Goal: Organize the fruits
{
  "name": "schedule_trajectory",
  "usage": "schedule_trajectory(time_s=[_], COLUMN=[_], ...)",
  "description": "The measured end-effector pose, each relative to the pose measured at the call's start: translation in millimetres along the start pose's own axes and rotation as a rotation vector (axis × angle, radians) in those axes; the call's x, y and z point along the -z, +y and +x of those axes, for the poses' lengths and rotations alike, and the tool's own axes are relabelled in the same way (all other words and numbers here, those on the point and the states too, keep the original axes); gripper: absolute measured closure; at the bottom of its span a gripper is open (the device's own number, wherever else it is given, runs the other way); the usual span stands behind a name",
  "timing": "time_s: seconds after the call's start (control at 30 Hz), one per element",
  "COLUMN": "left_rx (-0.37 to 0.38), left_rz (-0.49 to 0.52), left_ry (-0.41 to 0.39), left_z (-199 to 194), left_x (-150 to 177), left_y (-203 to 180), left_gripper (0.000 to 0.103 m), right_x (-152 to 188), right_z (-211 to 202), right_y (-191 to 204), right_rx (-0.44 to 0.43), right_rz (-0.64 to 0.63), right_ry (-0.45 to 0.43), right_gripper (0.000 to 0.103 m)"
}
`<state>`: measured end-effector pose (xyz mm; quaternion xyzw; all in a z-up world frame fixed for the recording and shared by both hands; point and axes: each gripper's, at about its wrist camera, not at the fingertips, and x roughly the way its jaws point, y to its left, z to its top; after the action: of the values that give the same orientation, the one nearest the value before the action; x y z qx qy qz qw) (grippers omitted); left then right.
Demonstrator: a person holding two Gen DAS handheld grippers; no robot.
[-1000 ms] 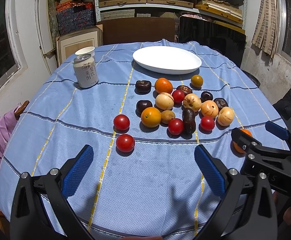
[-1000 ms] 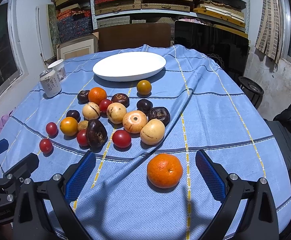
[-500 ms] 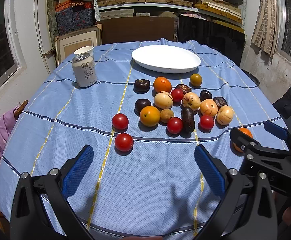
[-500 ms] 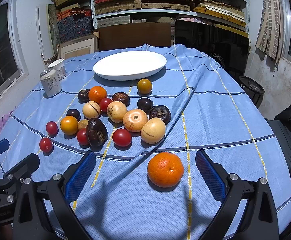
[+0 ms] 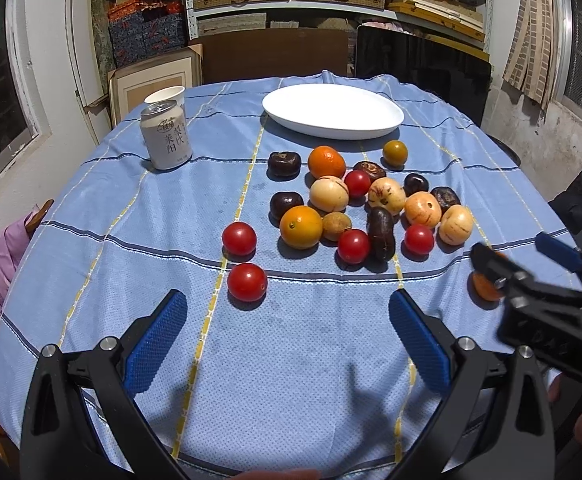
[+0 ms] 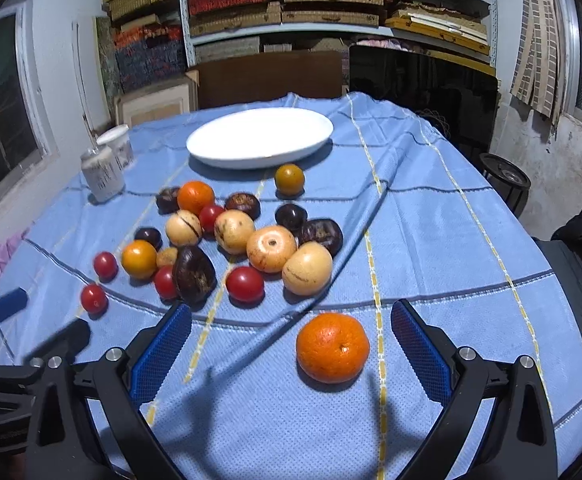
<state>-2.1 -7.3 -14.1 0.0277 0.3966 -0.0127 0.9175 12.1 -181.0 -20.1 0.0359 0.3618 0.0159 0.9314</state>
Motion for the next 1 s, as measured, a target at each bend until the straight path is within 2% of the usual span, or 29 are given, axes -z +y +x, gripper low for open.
schedule_trajectory(time_s=[0.1,0.3,0.5,0.63,0.73,0.8,0.9,1.0], left_rx=[0.002,0.021,0.045,0.068,0.066,0.063,0.043,0.042], left_rz=[0.014,0.033,0.049,0.029,0.028,0.030,0.019,0.062], left_ry=[-0.012,-0.011,0.014,0.013,0.012,0.027,0.039,0.050], left_z=[1,5,8,9,14,21,29,33], left_x=[1,-1,-2,-5,-3,-2,-2,-5], left_y=[-1,-4,-6,6,18,22,26,30], left_gripper=[0.004,0.004,0.004,0.004,0.004,0.004,0.004,0.004], right_x=[-2,-4,-5,-7,-6,-6,-7,-6], right_z=[-3,1,5,4,14,26,38,45], right_y=[-6,-10,-4,-1,-1,-5,-12,-14], right_rx=[-0.012,-0.025,-0.006,0.003,-0.014,0.013,-0.014,-0.006], right_rz=[0.016,0.034,-0.003,-0.077,-0.141,-0.140,-0.123,-0.171], right_ry=[-0.023,-0.014,0.002,0.003,0.035,0.062,0.091,0.127], right_gripper=[0.003,0.003,0.003,0.003,0.003,0.003,0.003,0.003])
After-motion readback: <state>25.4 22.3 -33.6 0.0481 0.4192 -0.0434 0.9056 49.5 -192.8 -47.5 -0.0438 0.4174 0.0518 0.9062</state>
